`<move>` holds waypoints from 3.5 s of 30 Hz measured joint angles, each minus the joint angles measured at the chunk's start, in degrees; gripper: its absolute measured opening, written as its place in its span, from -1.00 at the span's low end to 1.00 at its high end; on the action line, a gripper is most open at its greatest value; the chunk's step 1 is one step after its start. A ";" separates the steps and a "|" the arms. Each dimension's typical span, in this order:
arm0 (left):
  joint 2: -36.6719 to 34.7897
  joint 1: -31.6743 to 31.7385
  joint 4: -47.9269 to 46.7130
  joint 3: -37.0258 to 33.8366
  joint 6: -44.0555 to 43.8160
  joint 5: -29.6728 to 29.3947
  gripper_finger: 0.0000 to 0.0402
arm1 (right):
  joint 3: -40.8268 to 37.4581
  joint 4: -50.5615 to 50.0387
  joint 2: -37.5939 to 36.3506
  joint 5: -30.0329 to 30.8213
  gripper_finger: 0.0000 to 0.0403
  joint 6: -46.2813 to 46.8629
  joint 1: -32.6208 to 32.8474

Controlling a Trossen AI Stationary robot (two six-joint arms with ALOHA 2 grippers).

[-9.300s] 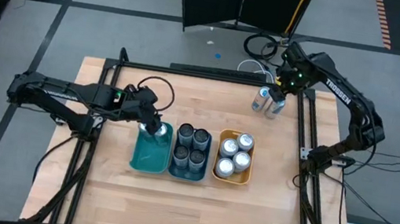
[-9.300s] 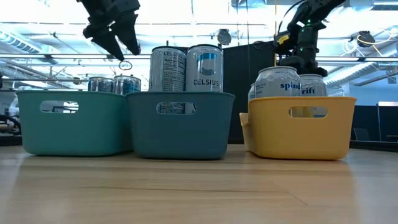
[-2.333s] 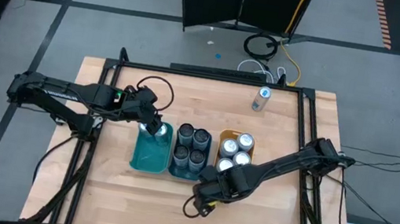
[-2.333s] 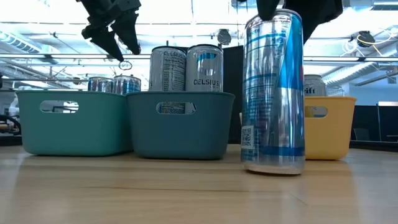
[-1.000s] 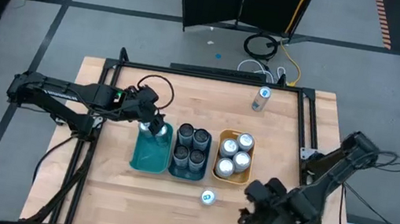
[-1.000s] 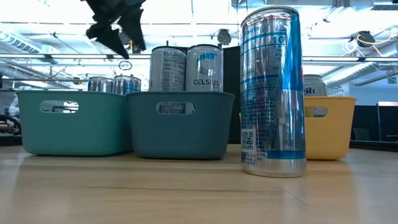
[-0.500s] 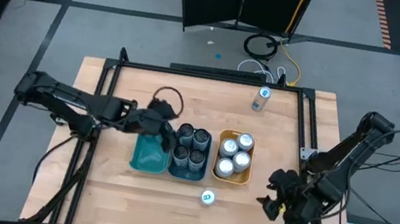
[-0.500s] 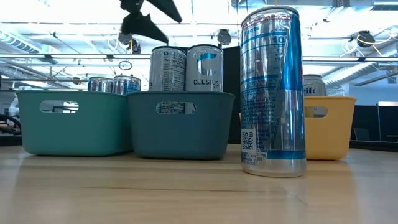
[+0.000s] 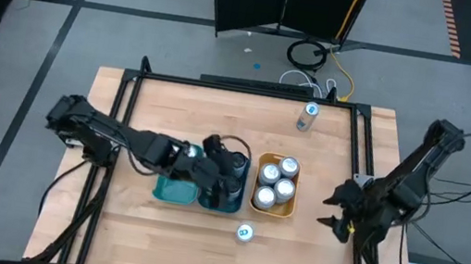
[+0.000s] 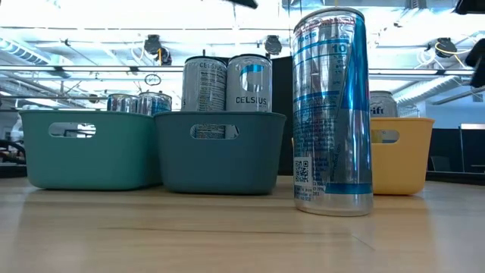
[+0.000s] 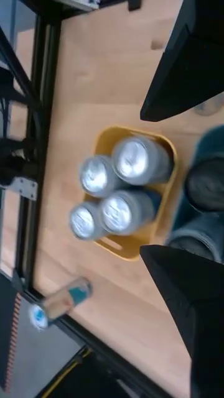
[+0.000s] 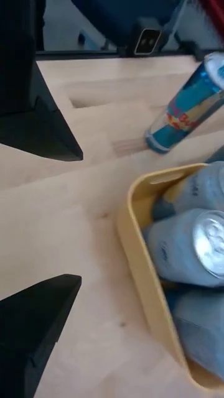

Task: Sort soda cans
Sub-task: Put the bottom blue soda can into the green bin

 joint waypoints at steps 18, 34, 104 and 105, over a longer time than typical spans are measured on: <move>26.64 -4.97 -19.87 38.80 -0.76 2.41 0.74 | -10.00 0.69 -14.57 -1.45 0.52 -4.44 0.00; 33.63 -7.25 -19.76 39.58 -7.90 11.24 0.74 | -10.00 3.89 -14.57 -2.73 0.52 -4.29 0.00; 35.91 -6.03 -19.51 32.78 -12.47 14.25 0.35 | -9.93 5.02 -14.55 -2.47 0.52 -5.90 -0.02; 35.83 -6.00 -19.15 32.78 -12.50 14.61 0.33 | -9.93 5.02 -14.55 -2.47 0.52 -5.97 -0.02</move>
